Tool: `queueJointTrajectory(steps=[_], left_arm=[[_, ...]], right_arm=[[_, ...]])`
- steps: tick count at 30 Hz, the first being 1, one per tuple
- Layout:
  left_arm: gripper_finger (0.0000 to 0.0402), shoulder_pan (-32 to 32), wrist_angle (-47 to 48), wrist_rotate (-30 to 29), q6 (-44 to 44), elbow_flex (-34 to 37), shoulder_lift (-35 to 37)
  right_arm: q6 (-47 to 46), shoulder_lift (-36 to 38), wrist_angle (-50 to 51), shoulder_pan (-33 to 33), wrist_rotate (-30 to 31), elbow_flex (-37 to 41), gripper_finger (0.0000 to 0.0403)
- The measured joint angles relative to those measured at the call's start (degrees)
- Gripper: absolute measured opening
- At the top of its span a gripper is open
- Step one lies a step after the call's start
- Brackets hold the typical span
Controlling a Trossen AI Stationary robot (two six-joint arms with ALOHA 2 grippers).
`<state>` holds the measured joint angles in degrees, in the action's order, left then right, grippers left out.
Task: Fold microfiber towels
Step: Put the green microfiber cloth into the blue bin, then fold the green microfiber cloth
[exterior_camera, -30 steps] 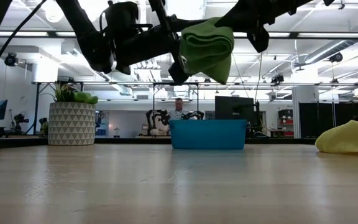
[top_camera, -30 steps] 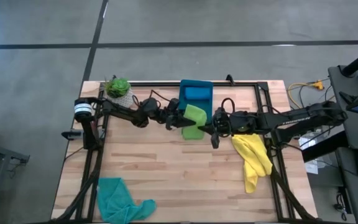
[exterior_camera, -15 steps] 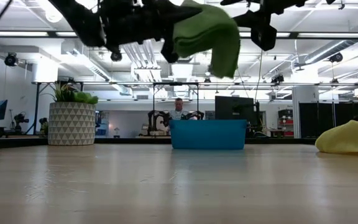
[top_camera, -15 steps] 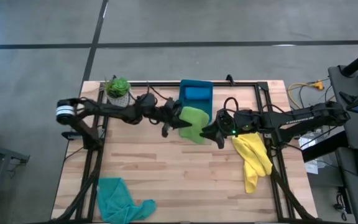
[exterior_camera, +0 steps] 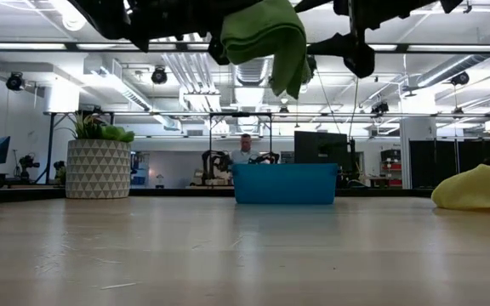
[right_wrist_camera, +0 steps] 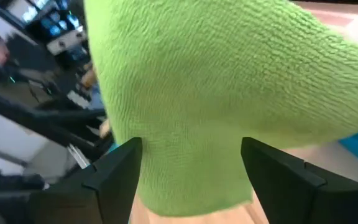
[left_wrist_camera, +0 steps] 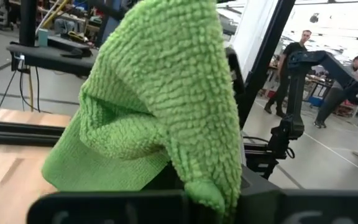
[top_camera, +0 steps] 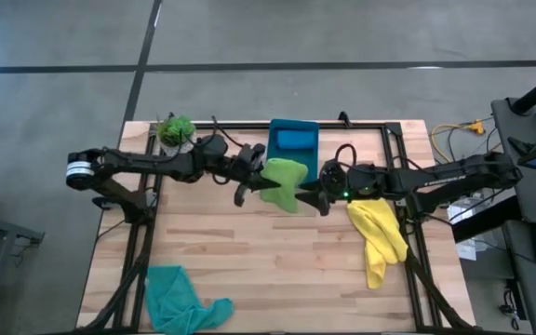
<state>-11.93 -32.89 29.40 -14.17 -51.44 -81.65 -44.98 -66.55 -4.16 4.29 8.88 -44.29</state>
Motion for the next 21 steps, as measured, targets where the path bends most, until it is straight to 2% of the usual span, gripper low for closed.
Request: queueJointTrajectory(steps=[3,6,8,10,13,15,17,21], left_arm=[[0.0000,0.00,0.36,2.07,-0.30,0.14,0.16],[0.0000,0.02,6.14,5.10,-1.96,-0.99,0.29],[0.0000,0.08,15.21,6.52,-2.31,-3.15,0.61],[0.0000,0.52,28.01,6.92,1.01,-6.45,0.83],[0.0000,1.73,46.73,4.08,8.19,-12.03,0.78],[0.0000,2.54,54.97,0.51,11.82,-15.60,0.46],[0.0000,2.91,61.24,-1.72,14.08,-18.45,0.46],[0.0000,3.54,65.97,-4.26,14.99,-22.82,0.46]], right_arm=[[-0.51,0.03,-4.16,-0.14,1.56,1.33,0.0280],[0.93,0.14,-2.37,-0.12,3.19,1.52,0.0283],[3.84,0.03,-1.79,-0.06,3.18,1.60,0.0281],[7.75,0.05,-2.12,0.35,2.96,1.60,0.0278],[13.63,0.09,-2.78,0.71,0.44,1.60,0.0274],[15.96,-0.06,-3.87,0.71,-2.75,1.60,0.0275],[18.39,-0.80,-5.52,0.71,-3.77,1.58,0.0276],[26.57,-2.81,-8.77,0.68,-3.91,1.27,0.0282]])
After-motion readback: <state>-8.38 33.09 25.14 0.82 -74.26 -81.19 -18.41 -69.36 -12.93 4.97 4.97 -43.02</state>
